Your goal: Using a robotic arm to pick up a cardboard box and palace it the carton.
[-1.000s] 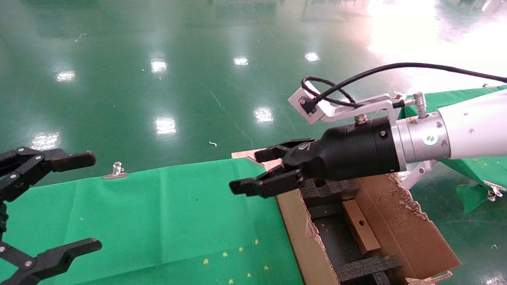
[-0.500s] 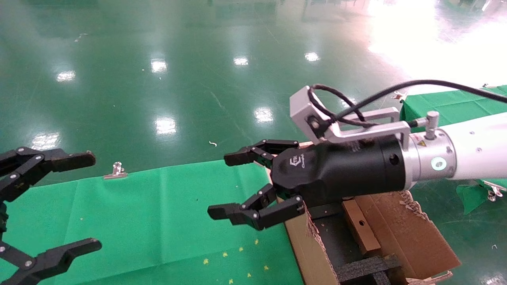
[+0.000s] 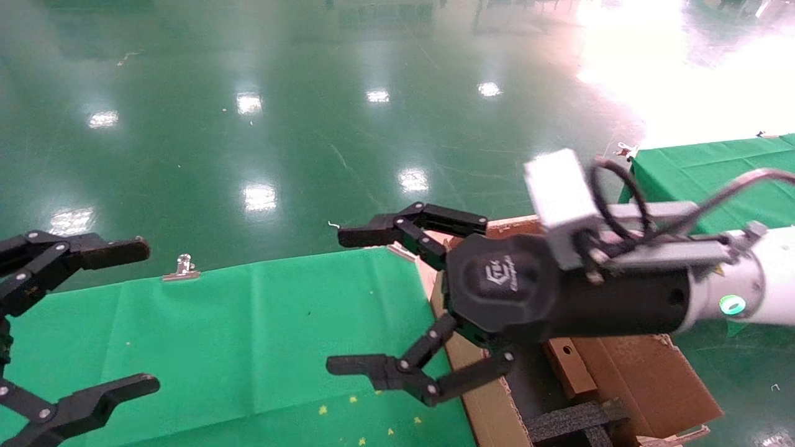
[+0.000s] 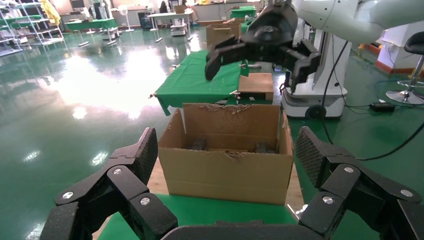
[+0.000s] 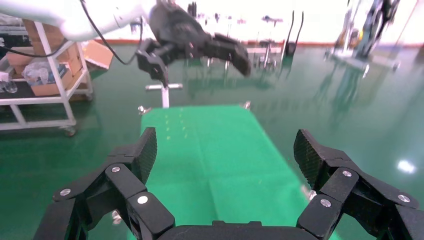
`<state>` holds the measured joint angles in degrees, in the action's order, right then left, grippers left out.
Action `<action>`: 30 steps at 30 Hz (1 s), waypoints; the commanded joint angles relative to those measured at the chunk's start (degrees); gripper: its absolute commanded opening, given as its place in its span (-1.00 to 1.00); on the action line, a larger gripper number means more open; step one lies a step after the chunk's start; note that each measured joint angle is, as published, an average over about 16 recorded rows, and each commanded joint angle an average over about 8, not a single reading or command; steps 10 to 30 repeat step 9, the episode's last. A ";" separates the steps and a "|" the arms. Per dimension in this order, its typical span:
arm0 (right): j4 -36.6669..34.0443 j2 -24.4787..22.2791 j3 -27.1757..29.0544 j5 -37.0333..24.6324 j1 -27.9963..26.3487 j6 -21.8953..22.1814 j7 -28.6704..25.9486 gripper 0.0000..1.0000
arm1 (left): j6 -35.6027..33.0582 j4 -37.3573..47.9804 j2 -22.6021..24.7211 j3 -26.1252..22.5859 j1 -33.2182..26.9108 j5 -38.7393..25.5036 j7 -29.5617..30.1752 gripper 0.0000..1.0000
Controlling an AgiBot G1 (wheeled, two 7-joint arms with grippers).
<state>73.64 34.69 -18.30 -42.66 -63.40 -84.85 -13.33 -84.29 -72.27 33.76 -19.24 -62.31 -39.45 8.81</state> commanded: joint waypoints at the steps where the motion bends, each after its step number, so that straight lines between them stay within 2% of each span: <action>1: -0.06 0.36 2.61 0.90 2.10 -0.92 2.64 1.00 | 0.00 0.00 0.00 0.00 0.00 0.00 0.00 1.00; 6: -0.12 0.69 4.98 1.80 4.02 -1.74 4.31 1.00 | 0.01 0.01 0.00 0.00 0.01 0.00 0.00 1.00; 30: -0.12 0.69 4.92 1.83 3.98 -1.74 4.09 1.00 | 0.02 0.01 -0.01 0.00 0.01 0.00 0.00 1.00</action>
